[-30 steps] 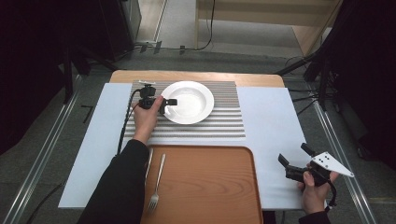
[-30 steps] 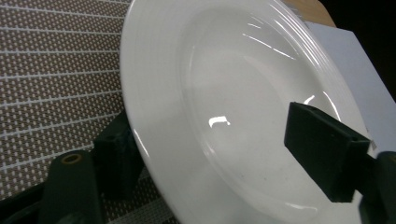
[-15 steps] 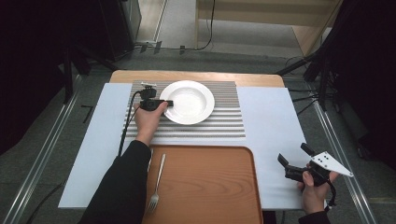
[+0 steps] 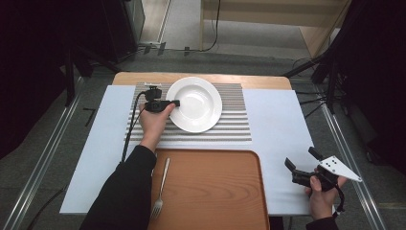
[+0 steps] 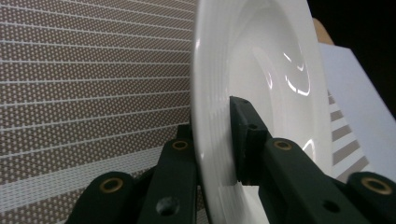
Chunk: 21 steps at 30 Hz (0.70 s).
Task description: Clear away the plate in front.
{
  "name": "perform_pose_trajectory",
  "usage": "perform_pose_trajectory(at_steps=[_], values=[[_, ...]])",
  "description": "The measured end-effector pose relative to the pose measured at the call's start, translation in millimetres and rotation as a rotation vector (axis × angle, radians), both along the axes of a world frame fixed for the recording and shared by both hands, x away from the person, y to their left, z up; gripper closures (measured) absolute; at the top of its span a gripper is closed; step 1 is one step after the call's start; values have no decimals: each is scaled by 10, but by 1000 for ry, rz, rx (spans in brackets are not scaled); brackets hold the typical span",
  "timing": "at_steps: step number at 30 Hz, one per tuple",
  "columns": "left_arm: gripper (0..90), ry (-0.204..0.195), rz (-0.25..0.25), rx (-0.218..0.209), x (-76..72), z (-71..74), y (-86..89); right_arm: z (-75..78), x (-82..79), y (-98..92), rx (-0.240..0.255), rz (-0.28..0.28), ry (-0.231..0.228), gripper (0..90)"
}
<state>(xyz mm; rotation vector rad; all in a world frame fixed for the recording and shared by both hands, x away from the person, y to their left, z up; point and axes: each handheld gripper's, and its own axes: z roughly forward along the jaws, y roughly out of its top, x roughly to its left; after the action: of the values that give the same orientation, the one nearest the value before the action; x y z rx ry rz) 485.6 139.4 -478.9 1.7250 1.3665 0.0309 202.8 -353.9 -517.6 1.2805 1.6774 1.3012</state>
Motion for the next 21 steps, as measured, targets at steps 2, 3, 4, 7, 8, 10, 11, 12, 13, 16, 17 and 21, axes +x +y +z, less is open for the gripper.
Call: perform_pose_trajectory(at_steps=[2, 3, 4, 7, 8, 10, 11, 12, 13, 16, 17, 21], values=[[818, -17, -1, 13, -14, 41, -41, 0, 1, 2, -3, -1, 0, 0], [818, -19, 7, 18, -18, 52, -57, 0, 0, 3, -4, 0, 0, 0], [818, -17, 14, 17, -20, 56, -64, 0, 0, 3, -3, 0, -1, 0], [820, -15, 26, 18, -30, 62, -75, 0, 1, 0, -1, -1, -1, 0], [820, -14, 30, 17, -33, 66, -80, 0, 0, -1, 0, -1, -1, 0], [820, -14, 36, 16, -38, 70, -83, 0, 0, -2, 0, 0, -3, 0], [821, -12, 36, 15, -38, 71, -78, 0, 1, -2, 1, -1, -3, 0], [821, -11, 41, 12, -37, 71, -70, 0, 0, -2, 2, -2, -3, 0], [820, -7, 45, 5, -36, 73, -60, 0, 2, -4, 1, -1, -4, 0], [819, -10, 50, -9, -44, 91, -27, 0, 2, -4, 2, -2, -6, 0], [818, -14, 49, -14, -52, 103, -17, 0, 2, -4, 1, -1, -6, 0], [818, -26, 41, -38, -87, 167, 17, 0, 1, 0, 0, -1, -4, 0]])
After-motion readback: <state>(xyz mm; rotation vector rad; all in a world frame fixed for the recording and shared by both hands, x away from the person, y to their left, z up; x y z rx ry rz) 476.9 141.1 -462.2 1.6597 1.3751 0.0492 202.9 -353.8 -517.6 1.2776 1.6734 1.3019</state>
